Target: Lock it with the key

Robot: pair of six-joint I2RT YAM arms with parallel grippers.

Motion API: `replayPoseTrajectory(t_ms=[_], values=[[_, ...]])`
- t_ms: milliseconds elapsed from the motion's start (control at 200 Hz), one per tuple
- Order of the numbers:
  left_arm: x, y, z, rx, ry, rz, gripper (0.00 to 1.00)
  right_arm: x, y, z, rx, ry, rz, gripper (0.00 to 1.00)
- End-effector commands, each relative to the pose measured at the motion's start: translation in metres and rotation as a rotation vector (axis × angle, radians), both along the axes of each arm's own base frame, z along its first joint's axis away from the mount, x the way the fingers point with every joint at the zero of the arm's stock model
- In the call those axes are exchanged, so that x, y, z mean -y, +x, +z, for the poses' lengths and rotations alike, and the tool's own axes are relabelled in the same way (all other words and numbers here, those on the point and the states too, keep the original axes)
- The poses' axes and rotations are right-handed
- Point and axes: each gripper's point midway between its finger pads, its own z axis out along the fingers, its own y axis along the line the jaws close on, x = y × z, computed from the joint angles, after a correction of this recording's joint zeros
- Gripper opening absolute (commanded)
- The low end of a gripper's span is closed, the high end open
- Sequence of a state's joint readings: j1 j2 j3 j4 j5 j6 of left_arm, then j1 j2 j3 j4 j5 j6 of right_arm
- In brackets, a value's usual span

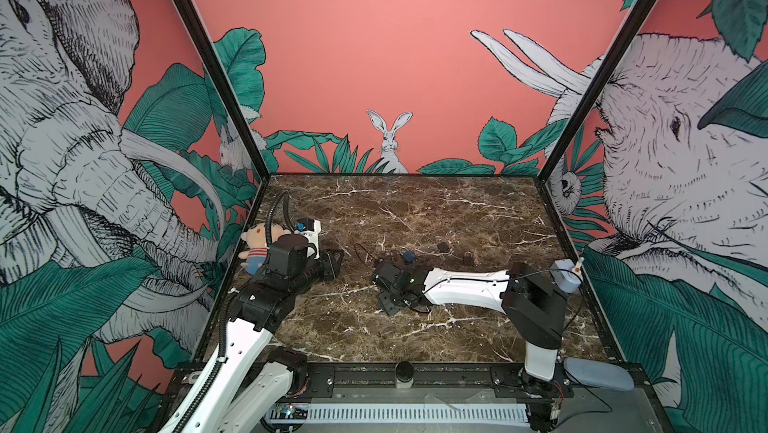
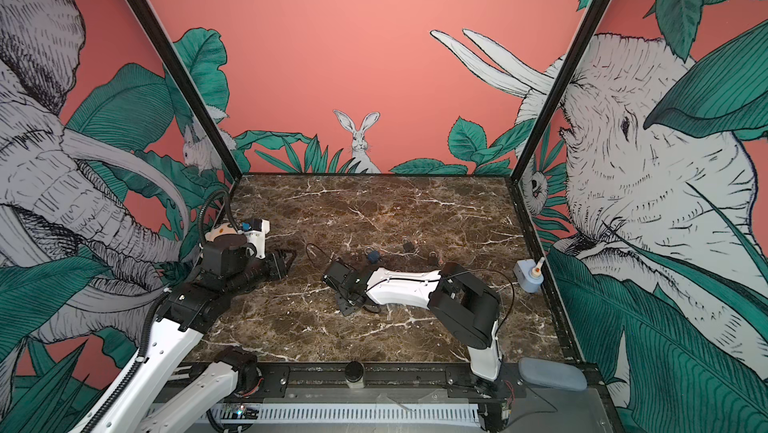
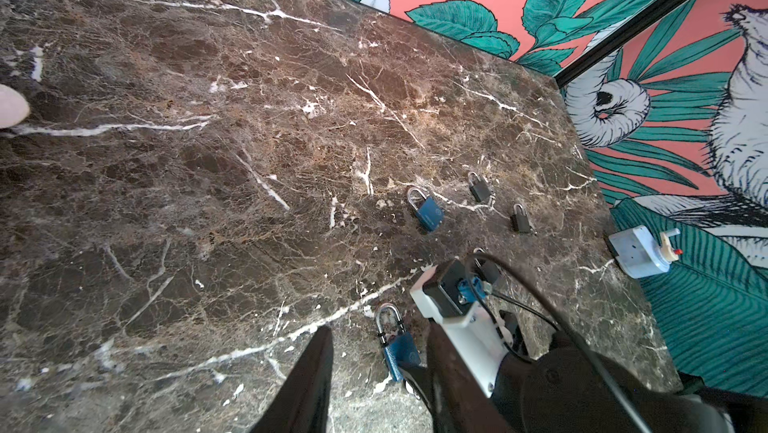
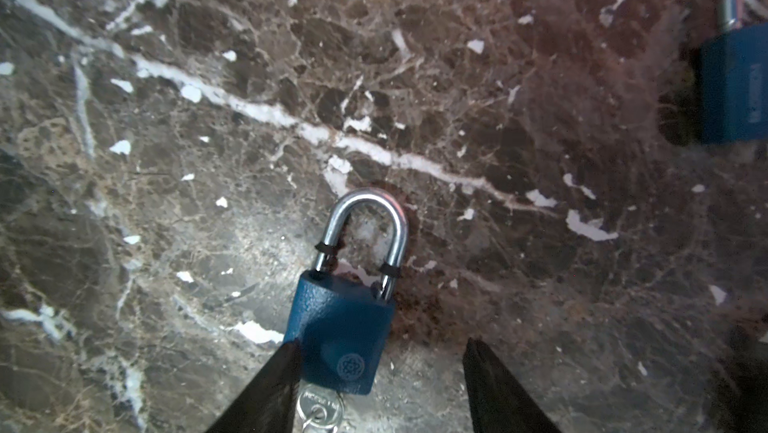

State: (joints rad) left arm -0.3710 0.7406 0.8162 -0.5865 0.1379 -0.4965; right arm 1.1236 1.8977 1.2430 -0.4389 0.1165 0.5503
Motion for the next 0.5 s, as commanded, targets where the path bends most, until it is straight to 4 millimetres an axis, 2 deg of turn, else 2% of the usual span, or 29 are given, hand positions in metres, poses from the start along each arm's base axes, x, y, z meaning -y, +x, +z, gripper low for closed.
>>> replayPoseTrajectory(t_ms=[0,345,420,440,495], values=[[-0.004,-0.003,0.001,-0.003,0.016,0.001,0.4,-0.002,-0.001,-0.001,0.008,-0.017,-0.018,0.64],[-0.003,-0.001,0.005,0.003,0.02,-0.007,0.4,-0.002,-0.001,-0.01,0.0,-0.061,-0.028,0.64],[-0.003,-0.001,0.005,0.006,0.02,-0.006,0.4,0.003,-0.003,-0.016,-0.011,-0.088,-0.028,0.62],[-0.003,-0.001,0.005,0.002,0.022,-0.006,0.4,-0.005,0.001,-0.008,-0.001,-0.069,-0.027,0.61],[-0.004,-0.001,0.006,0.006,0.023,-0.005,0.4,-0.004,0.0,-0.009,-0.006,-0.08,-0.024,0.58]])
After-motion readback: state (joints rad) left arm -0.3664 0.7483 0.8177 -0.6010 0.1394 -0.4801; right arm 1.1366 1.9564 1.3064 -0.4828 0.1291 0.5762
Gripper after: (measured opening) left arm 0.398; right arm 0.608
